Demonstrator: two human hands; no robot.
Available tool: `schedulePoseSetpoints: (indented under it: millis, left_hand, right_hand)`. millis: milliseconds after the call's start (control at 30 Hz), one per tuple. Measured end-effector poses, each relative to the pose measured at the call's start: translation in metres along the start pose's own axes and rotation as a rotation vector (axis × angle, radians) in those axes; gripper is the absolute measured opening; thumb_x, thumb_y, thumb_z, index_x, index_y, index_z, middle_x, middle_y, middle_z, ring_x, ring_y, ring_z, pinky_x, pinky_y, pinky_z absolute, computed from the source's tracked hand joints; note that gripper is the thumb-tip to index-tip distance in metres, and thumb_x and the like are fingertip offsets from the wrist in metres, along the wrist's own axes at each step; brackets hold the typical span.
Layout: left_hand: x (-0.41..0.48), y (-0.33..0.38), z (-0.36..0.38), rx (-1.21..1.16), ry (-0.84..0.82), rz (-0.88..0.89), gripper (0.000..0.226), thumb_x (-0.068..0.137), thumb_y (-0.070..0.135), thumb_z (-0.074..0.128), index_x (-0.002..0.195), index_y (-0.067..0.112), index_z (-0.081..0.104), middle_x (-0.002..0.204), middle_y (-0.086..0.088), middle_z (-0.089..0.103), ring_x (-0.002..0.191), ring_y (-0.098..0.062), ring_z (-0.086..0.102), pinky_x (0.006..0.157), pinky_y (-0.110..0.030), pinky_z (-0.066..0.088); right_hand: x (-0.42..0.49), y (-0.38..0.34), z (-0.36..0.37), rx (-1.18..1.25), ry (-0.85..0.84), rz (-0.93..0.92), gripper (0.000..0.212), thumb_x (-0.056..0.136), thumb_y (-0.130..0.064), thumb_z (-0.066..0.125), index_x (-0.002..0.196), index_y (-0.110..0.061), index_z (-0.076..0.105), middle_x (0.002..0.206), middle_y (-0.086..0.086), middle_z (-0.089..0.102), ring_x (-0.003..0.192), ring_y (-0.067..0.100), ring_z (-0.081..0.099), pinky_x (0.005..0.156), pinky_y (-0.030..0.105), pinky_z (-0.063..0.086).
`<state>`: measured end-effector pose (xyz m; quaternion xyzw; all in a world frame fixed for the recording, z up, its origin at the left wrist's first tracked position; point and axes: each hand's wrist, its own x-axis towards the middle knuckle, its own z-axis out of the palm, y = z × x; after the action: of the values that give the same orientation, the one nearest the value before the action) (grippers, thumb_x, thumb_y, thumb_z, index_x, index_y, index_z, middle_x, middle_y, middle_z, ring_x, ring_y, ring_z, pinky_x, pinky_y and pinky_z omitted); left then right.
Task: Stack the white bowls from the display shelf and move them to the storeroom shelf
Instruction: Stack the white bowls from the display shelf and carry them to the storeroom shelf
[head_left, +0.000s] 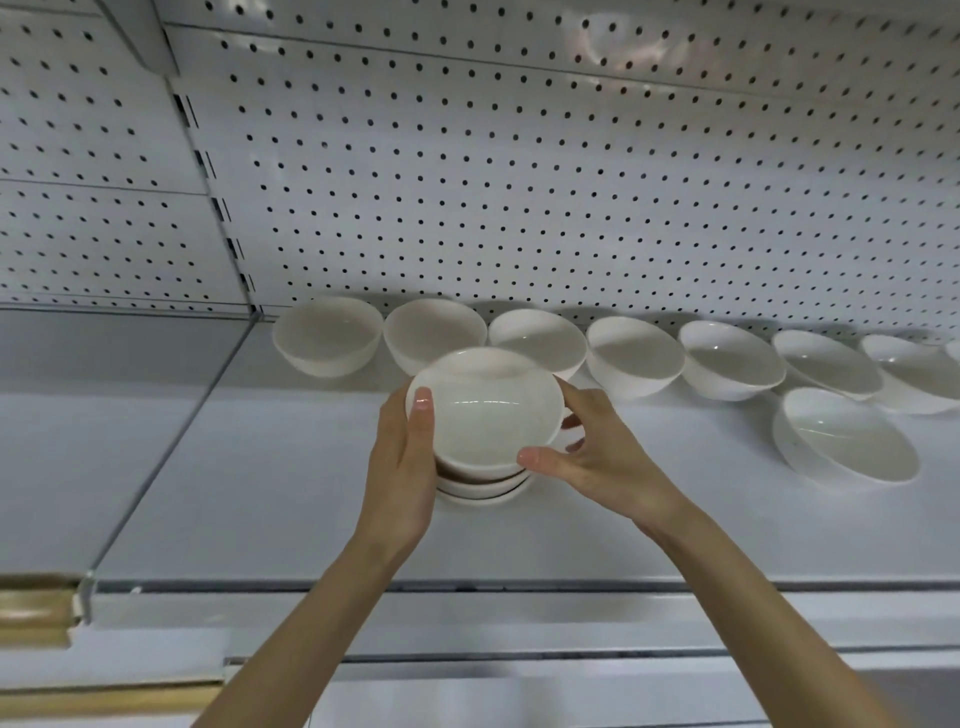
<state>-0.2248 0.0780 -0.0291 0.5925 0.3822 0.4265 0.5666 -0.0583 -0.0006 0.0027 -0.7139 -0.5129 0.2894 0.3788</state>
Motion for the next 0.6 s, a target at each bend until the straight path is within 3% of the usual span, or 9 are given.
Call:
schedulePoseSetpoints:
  millis: [100,200,333,600]
  left_hand:
    - [0.0,-0.002,-0.001,0.006,-0.002,-0.007,0.054,0.087,0.061,0.026,0.128,0.034,0.049,0.132,0.012,0.053,0.117,0.011,0.047,0.083,-0.002,0.037]
    - [0.0,-0.002,-0.001,0.01,-0.003,-0.015,0.049,0.086,0.061,0.025,0.123,0.039,0.049,0.128,0.016,0.054,0.11,0.02,0.046,0.078,0.004,0.036]
    - [0.0,-0.006,-0.003,0.011,0.012,-0.009,0.056,0.087,0.061,0.025,0.128,0.033,0.05,0.13,0.012,0.055,0.118,0.005,0.049,0.087,-0.007,0.036]
    - [0.0,-0.008,-0.003,-0.025,0.004,-0.023,0.061,0.085,0.061,0.026,0.131,0.028,0.05,0.124,0.018,0.057,0.112,0.014,0.049,0.08,0.0,0.039]
  right_hand:
    - [0.001,0.003,0.003,0.053,-0.03,-0.023,0.067,0.064,-0.045,0.078,0.112,-0.066,0.036,0.121,-0.02,0.046,0.124,0.008,0.042,0.105,0.029,0.037]
    - [0.001,0.007,0.005,0.081,-0.031,-0.01,0.069,0.054,-0.06,0.072,0.114,-0.066,0.039,0.13,-0.016,0.051,0.128,0.005,0.043,0.11,0.033,0.035]
    - [0.002,0.009,0.008,0.119,-0.048,-0.015,0.075,0.054,-0.058,0.072,0.122,-0.057,0.042,0.128,-0.021,0.056,0.125,0.002,0.047,0.111,0.033,0.037]
    - [0.001,0.011,0.012,0.195,-0.079,0.017,0.081,0.058,-0.05,0.075,0.134,-0.045,0.046,0.124,-0.025,0.06,0.125,0.008,0.052,0.109,0.034,0.041]
